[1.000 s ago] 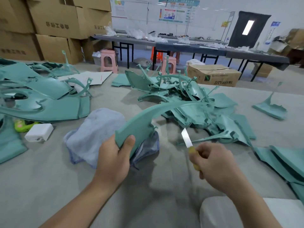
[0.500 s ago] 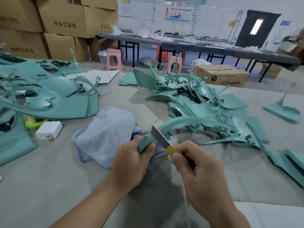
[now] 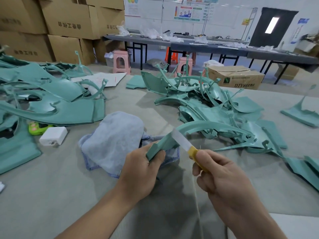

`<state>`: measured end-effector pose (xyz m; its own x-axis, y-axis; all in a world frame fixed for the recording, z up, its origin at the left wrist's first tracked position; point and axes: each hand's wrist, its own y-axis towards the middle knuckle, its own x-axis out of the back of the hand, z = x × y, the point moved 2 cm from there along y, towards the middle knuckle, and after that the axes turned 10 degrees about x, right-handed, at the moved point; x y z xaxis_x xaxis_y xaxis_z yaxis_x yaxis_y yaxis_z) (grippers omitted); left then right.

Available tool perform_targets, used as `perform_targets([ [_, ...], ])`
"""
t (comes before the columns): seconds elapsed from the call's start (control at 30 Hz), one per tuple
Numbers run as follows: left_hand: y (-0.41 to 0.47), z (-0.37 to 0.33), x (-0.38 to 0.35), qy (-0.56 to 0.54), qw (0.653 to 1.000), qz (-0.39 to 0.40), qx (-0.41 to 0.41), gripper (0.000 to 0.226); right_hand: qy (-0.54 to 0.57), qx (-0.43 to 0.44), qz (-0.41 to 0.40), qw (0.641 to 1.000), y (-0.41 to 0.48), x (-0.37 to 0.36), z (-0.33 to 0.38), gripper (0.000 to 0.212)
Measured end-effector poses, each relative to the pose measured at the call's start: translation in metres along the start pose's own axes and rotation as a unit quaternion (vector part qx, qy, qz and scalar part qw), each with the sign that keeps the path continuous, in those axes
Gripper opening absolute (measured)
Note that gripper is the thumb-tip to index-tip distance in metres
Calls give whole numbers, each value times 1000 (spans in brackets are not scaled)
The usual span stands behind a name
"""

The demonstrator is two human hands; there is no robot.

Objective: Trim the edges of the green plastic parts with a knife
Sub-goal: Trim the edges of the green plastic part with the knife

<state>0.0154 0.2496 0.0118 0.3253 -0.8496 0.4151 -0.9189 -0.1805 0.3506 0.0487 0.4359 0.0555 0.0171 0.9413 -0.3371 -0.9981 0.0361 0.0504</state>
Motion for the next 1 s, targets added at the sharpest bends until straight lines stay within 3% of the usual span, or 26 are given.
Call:
perform_targets([
  [0.27, 2, -7, 2, 4, 1000, 12, -20, 34, 136, -107, -21, 985, 7, 3, -4, 30],
  [0.43, 0, -8, 4, -3, 999, 15, -38, 43, 249, -152, -36, 956, 7, 5, 0, 25],
  [0.47, 0, -8, 4, -5, 999, 18, -37, 43, 261, -153, -39, 952, 7, 7, 0, 29],
  [0.57, 0, -7, 5, -6, 999, 15, -35, 39, 232, -139, -17, 963, 6, 12, 2, 79],
  [0.6, 0, -7, 5, -5, 999, 14, -36, 38, 216, -135, -12, 967, 5, 11, 3, 84],
  [0.67, 0, -8, 5, -3, 999, 10, -40, 39, 178, -127, -5, 976, 3, 10, 3, 71],
  [0.77, 0, -9, 5, 3, 999, 6, -40, 39, 96, -87, 22, 991, 0, 1, 2, 15],
  [0.9, 0, -11, 5, 12, 998, 4, -58, 42, -2, 26, 60, 998, -4, -11, 4, 18],
  [1.0, -2, -7, 4, 6, 998, 18, -65, 15, -136, 142, 106, 975, -9, -13, 4, 23],
])
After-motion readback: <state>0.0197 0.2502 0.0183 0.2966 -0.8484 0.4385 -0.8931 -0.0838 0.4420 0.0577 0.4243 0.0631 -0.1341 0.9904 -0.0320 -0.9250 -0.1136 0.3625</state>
